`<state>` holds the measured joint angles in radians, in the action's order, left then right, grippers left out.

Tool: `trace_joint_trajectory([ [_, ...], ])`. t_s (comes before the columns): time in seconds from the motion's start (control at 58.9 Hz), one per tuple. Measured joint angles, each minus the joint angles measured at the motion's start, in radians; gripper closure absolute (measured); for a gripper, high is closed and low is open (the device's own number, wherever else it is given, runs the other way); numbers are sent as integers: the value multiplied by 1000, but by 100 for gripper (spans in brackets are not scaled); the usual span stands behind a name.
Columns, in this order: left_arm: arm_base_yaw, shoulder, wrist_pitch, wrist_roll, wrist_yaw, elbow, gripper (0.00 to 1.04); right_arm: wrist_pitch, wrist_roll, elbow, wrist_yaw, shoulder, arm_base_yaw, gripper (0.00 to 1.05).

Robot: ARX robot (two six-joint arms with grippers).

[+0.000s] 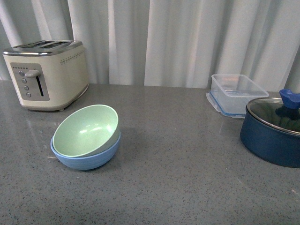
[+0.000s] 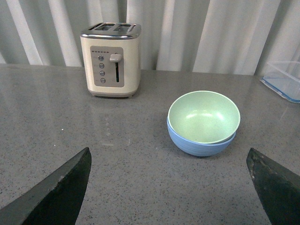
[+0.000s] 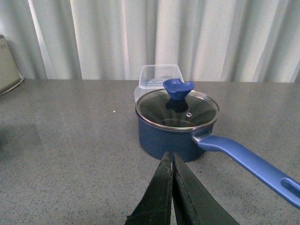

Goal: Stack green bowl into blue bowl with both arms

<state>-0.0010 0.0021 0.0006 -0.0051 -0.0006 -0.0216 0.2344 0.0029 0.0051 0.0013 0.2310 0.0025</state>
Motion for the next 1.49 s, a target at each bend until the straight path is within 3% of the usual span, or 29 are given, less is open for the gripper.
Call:
trace_joint_trajectory([
  [0.255,0,0,0,0,0,0,7,-74,0,0,0,-73,0,104],
  [0.34,0,0,0,0,0,0,7,-223,0,0,-2,-188,0,104],
  [0.578,0,0,0,0,0,0,7,-233,0,0,-2,-227,0,104],
  [1.053,0,-1,0,0,0,0,7,-233,-1,0,-2,-227,0,24],
  [1.121,0,-1,0,0,0,0,7,-233,0,0,-2,-227,0,8],
  [1.495,0,-1,0,0,0,0,7,-233,0,0,-3,-227,0,10],
])
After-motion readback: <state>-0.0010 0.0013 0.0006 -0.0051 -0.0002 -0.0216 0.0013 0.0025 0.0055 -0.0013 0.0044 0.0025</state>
